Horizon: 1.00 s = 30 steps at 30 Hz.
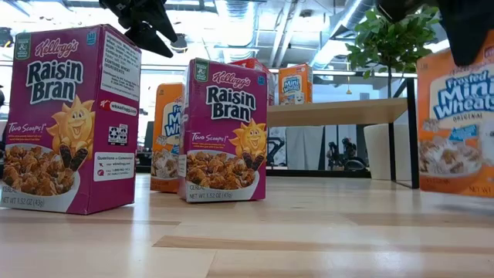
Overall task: Stack cereal on shelf
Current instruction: Put the right orange cereal box on the shelf aligned with the other orange cereal box
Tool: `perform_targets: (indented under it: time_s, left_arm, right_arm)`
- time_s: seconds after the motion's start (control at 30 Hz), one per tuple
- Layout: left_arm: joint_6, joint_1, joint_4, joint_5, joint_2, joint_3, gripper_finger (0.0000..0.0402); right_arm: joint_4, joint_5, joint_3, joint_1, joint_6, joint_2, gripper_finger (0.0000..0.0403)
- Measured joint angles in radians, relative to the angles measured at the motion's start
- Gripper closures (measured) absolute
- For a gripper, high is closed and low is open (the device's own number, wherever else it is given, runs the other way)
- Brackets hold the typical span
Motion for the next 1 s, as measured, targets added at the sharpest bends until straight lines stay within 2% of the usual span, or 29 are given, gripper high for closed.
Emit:
perform_targets:
  time_s: [0.23, 0.43, 0.6, 0.8, 1.0]
  left_arm:
    - [0.0, 0.0, -0.002, 0.0, 0.0, 0.0, 0.0136]
    - [-0.005, 0.0, -0.005, -0.002, 0.0, 0.0, 0.0136]
    - [-0.019, 0.0, -0.005, -0.005, 0.0, 0.0, 0.0136]
    - [-0.033, 0.0, -0.018, -0.005, 0.0, 0.0, 0.0136]
    - [-0.036, 0.0, -0.028, -0.007, 0.0, 0.0, 0.0136]
  right_arm:
    - [-0.004, -0.002, 0.0, -0.138, -0.282, -0.085, 0.0256]
    - [-0.002, -0.014, 0.021, -0.35, -0.534, -0.201, 0.0255]
    - [-0.004, -0.02, 0.134, -0.541, -0.783, -0.25, 0.0256]
    - [-0.015, -0.021, 0.32, -0.727, -1.062, -0.214, 0.0269]
    - [-0.132, -0.021, 0.475, -0.83, -1.28, -0.099, 0.0266]
